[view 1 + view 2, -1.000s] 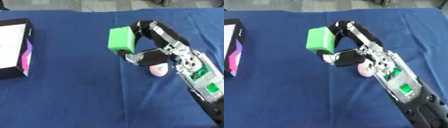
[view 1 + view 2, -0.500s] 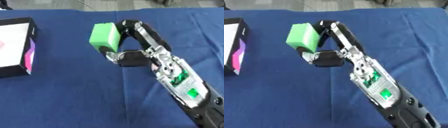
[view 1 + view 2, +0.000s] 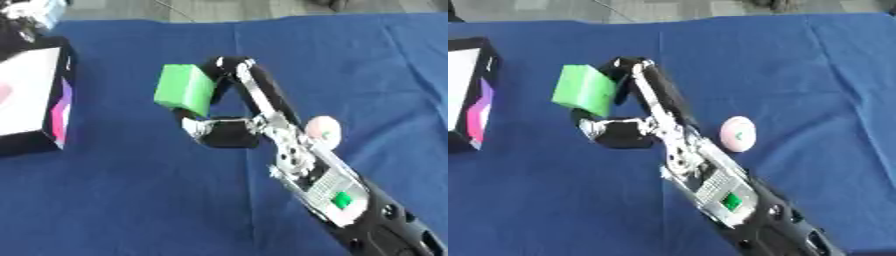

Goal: Pick up the objects with one hand, pass them to the other hand, and then place them into the box on the other side of the table.

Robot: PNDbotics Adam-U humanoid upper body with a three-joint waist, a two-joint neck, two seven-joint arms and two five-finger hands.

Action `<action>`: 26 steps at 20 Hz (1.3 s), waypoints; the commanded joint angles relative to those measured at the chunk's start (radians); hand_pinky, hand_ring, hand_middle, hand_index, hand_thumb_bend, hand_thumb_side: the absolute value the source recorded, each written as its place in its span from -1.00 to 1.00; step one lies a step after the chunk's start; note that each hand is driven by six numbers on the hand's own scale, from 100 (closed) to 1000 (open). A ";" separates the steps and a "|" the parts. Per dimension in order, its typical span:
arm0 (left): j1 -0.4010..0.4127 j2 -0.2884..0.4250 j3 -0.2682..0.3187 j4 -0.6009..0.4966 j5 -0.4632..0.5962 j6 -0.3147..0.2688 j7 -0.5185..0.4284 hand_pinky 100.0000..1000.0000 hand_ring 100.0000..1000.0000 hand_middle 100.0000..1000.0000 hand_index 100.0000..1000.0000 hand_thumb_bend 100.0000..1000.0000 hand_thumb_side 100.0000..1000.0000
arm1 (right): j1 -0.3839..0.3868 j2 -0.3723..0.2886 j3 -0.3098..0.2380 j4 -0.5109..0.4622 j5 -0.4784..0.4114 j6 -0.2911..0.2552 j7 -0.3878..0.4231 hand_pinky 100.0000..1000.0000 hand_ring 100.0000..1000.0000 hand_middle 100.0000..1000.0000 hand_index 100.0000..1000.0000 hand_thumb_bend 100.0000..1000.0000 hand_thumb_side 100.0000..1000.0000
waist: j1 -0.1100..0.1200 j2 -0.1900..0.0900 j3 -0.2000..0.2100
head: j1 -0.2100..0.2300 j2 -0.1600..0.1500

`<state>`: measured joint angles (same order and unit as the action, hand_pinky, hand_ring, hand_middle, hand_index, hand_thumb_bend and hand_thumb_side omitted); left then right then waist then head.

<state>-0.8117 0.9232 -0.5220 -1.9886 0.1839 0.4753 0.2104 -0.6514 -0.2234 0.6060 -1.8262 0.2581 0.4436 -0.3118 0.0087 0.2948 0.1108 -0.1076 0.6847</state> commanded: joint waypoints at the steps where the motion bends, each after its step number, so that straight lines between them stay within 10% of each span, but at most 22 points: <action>1: -0.033 0.004 -0.050 -0.011 -0.027 0.021 -0.047 0.57 0.57 0.55 0.75 -0.83 0.37 | -0.011 0.008 0.010 0.017 0.007 -0.020 -0.033 0.56 -0.14 -0.15 0.10 -1.00 -0.92 | 0.003 -0.029 0.006 | -0.006 0.004; 2: -0.036 0.001 -0.054 -0.011 -0.039 0.024 -0.064 0.57 0.57 0.55 0.75 -0.83 0.37 | -0.010 0.009 0.011 0.023 0.006 -0.025 -0.039 0.56 -0.14 -0.15 0.10 -1.00 -0.92 | 0.002 -0.029 0.007 | -0.007 0.004; 3: -0.043 -0.002 -0.060 -0.011 -0.048 0.028 -0.080 0.70 0.66 0.63 0.82 -0.37 0.01 | -0.014 0.011 0.014 0.022 0.008 -0.032 -0.045 0.54 -0.15 -0.15 0.10 -1.00 -0.94 | 0.005 -0.029 0.003 | 0.001 0.001; 14: -0.184 -0.077 -0.292 -0.011 -0.193 0.179 -0.246 0.79 0.74 0.66 0.80 0.06 -0.38 | -0.018 0.040 0.067 0.057 0.018 -0.092 -0.189 0.54 -0.14 -0.14 0.10 -1.00 -0.84 | 0.008 -0.033 0.015 | 0.006 -0.012; 26: -0.195 -0.057 -0.312 -0.011 -0.392 0.159 -0.446 0.79 0.75 0.63 0.72 0.04 -1.00 | -0.019 0.037 0.087 0.054 -0.033 -0.158 -0.218 0.54 -0.17 -0.15 0.10 -1.00 -0.79 | 0.010 -0.027 0.015 | 0.002 -0.017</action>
<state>-1.0081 0.8318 -0.8382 -2.0070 -0.1780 0.6372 -0.2121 -0.6504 -0.1901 0.6981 -1.7436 0.2326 0.2983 -0.5283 0.0168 0.2852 0.1246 -0.1043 0.6790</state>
